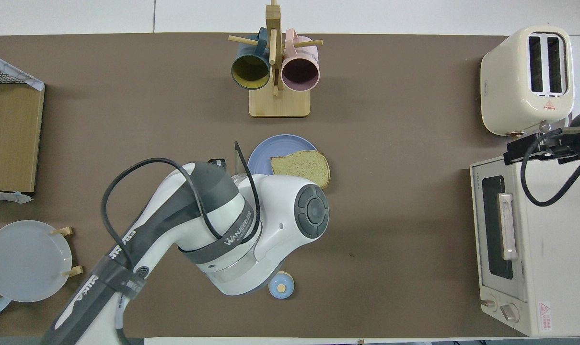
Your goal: Put bread on plate and add seasoning
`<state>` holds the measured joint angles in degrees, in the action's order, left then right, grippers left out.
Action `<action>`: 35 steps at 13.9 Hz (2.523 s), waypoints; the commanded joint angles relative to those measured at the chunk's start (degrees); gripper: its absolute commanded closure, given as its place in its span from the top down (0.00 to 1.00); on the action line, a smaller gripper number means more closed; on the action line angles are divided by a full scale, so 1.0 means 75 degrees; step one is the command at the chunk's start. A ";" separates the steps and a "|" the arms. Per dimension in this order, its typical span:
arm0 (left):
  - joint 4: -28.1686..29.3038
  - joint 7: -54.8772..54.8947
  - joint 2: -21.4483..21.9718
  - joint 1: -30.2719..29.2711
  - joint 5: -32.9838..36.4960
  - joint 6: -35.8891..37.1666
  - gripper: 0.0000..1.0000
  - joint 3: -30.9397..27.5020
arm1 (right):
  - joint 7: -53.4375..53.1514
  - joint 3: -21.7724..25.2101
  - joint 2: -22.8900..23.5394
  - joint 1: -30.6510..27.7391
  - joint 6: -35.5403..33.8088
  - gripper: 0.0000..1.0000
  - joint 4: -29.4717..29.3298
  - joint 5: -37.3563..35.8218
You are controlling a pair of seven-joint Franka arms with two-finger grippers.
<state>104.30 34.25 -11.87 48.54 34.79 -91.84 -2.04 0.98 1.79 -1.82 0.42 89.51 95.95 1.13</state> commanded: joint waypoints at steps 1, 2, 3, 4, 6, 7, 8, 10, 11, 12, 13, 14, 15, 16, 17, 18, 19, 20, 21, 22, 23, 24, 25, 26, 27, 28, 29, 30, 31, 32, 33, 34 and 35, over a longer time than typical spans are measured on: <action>-0.1095 -0.0266 -0.1203 0.0360 0.0504 0.0700 0.00 -0.0079 | 0.0150 -0.0121 -0.0074 -0.0220 0.0101 1.00 0.0167 -0.0010; -0.1225 -0.0255 -0.1345 0.0372 0.0714 0.0795 0.00 -0.0068 | 0.0138 -0.0110 -0.0074 -0.0197 0.0112 1.00 0.0167 -0.0010; -0.1250 -0.0255 -0.1428 0.0430 0.0972 0.0900 0.00 -0.0068 | 0.0150 -0.0109 -0.0074 -0.0208 0.0100 1.00 0.0167 -0.0010; -0.1250 -0.0266 -0.1510 0.0628 0.1229 0.0959 0.00 -0.0091 | 0.0138 -0.0109 -0.0074 -0.0208 0.0100 1.00 0.0167 -0.0010; -0.1250 -0.0266 -0.1511 0.0653 0.1547 0.1111 0.00 -0.0091 | 0.0138 -0.0109 -0.0074 -0.0208 0.0100 1.00 0.0167 -0.0010; -0.1250 -0.0255 -0.1511 0.0665 0.1711 0.1147 0.00 -0.0080 | 0.0138 -0.0109 -0.0074 -0.0208 0.0100 1.00 0.0167 -0.0010; -0.1239 -0.0255 -0.1511 0.0758 0.1805 0.1194 0.00 -0.0091 | 0.0138 -0.0109 -0.0074 -0.0208 0.0100 1.00 0.0167 -0.0010; -0.1215 -0.0255 -0.1546 0.0829 0.2039 0.1299 0.00 -0.0091 | 0.0138 -0.0109 -0.0074 -0.0208 0.0100 1.00 0.0167 -0.0010; -0.1227 -0.0255 -0.1674 0.0945 0.2145 0.1427 0.00 -0.0091 | 0.0138 -0.0109 -0.0074 -0.0208 0.0100 1.00 0.0167 -0.0010; -0.1273 -0.0255 -0.1919 0.1016 0.2332 0.1672 0.00 -0.0091 | 0.0138 -0.0109 -0.0074 -0.0208 0.0100 1.00 0.0167 -0.0010; -0.1540 -0.0255 -0.2489 0.1179 0.2519 0.1953 0.00 -0.0103 | 0.0138 -0.0109 -0.0074 -0.0197 0.0100 1.00 0.0167 -0.0010; -0.2042 -0.0255 -0.2855 0.1216 0.2567 0.2153 0.00 -0.0126 | 0.0138 -0.0109 -0.0074 -0.0208 0.0100 1.00 0.0167 -0.0010; -0.2279 -0.0255 -0.2986 0.1228 0.2649 0.2317 0.00 -0.0126 | 0.0138 -0.0109 -0.0074 -0.0208 0.0100 1.00 0.0167 -0.0010; -0.2293 -0.0255 -0.3011 0.1239 0.2963 0.2365 0.00 -0.0126 | 0.0138 -0.0109 -0.0074 -0.0208 0.0100 1.00 0.0167 -0.0010; -0.2247 -0.0255 -0.3046 0.1332 0.3384 0.2378 0.00 -0.0115 | 0.0138 -0.0109 -0.0074 -0.0208 0.0100 1.00 0.0167 -0.0010; -0.2211 -0.0255 -0.3232 0.1426 0.3713 0.2459 0.00 -0.0126 | 0.0138 -0.0109 -0.0074 -0.0208 0.0100 1.00 0.0167 -0.0010; -0.2257 -0.0255 -0.3454 0.1438 0.3983 0.2657 0.00 -0.0126 | 0.0138 -0.0109 -0.0074 -0.0208 0.0100 1.00 0.0167 -0.0010; -0.2281 -0.0255 -0.3503 0.1439 0.4090 0.2717 0.00 -0.0126 | 0.0138 -0.0109 -0.0074 -0.0208 0.0100 1.00 0.0167 -0.0010; -0.2270 -0.0255 -0.3503 0.1439 0.4126 0.2706 0.00 -0.0115 | 0.0138 -0.0109 -0.0074 -0.0208 0.0100 1.00 0.0167 -0.0010; -0.2281 -0.0255 -0.3503 0.1450 0.4115 0.2717 0.00 -0.0115 | 0.0138 -0.0109 -0.0074 -0.0208 0.0100 1.00 0.0167 -0.0010; -0.2293 -0.0243 -0.3491 0.1578 0.4115 0.2729 0.00 -0.0126 | 0.0138 -0.0109 -0.0074 -0.0208 0.0100 1.00 0.0167 -0.0010; -0.2293 -0.0243 -0.3480 0.1695 0.4080 0.2764 0.00 -0.0126 | 0.0138 -0.0109 -0.0074 -0.0208 0.0100 1.00 0.0167 -0.0010; -0.2293 -0.0254 -0.3468 0.1894 0.4045 0.2880 0.00 -0.0115 | 0.0138 -0.0109 -0.0074 -0.0208 0.0100 1.00 0.0167 -0.0010; -0.2316 -0.0243 -0.3468 0.2023 0.4045 0.2928 0.00 -0.0126 | 0.0138 -0.0109 -0.0074 -0.0208 0.0100 1.00 0.0167 -0.0010; -0.2375 -0.0243 -0.3468 0.2106 0.4045 0.2952 0.00 -0.0126 | 0.0150 -0.0109 -0.0074 -0.0208 0.0100 1.00 0.0167 -0.0010; -0.2410 -0.0254 -0.3468 0.2107 0.4056 0.2952 0.00 -0.0126 | 0.0138 -0.0109 -0.0074 -0.0208 0.0100 1.00 0.0167 -0.0010; -0.2410 -0.0255 -0.3479 0.2060 0.4103 0.2905 0.00 -0.0138 | 0.0138 -0.0109 -0.0074 -0.0208 0.0100 1.00 0.0167 -0.0010; -0.2399 -0.0255 -0.3480 0.1990 0.4161 0.2847 0.00 -0.0138 | 0.0138 -0.0109 -0.0074 -0.0197 0.0100 1.00 0.0167 -0.0010; -0.2399 -0.0255 -0.3503 0.1897 0.4185 0.2777 0.00 -0.0150 | 0.0138 -0.0109 -0.0074 -0.0208 0.0100 1.00 0.0167 -0.0010; -0.2399 -0.0255 -0.3503 0.1768 0.4406 0.2683 0.00 -0.0150 | 0.0138 -0.0109 -0.0074 -0.0208 0.0100 1.00 0.0167 -0.0010; -0.2387 -0.0255 -0.3515 0.1593 0.4535 0.2601 0.00 -0.0150 | 0.0138 -0.0109 -0.0074 -0.0208 0.0100 1.00 0.0167 -0.0010; -0.2387 -0.0255 -0.3526 0.1382 0.4595 0.2508 0.00 -0.0150 | 0.0138 -0.0109 -0.0074 -0.0208 0.0100 1.00 0.0167 -0.0010; -0.2387 -0.0255 -0.3538 0.1241 0.4804 0.2437 0.00 -0.0150 | 0.0138 -0.0109 -0.0074 -0.0208 0.0100 1.00 0.0167 -0.0010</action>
<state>87.81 32.03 -37.17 60.06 68.44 -72.32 -3.08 0.98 1.79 -1.74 0.05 89.51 96.17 1.13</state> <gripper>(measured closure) 0.542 0.000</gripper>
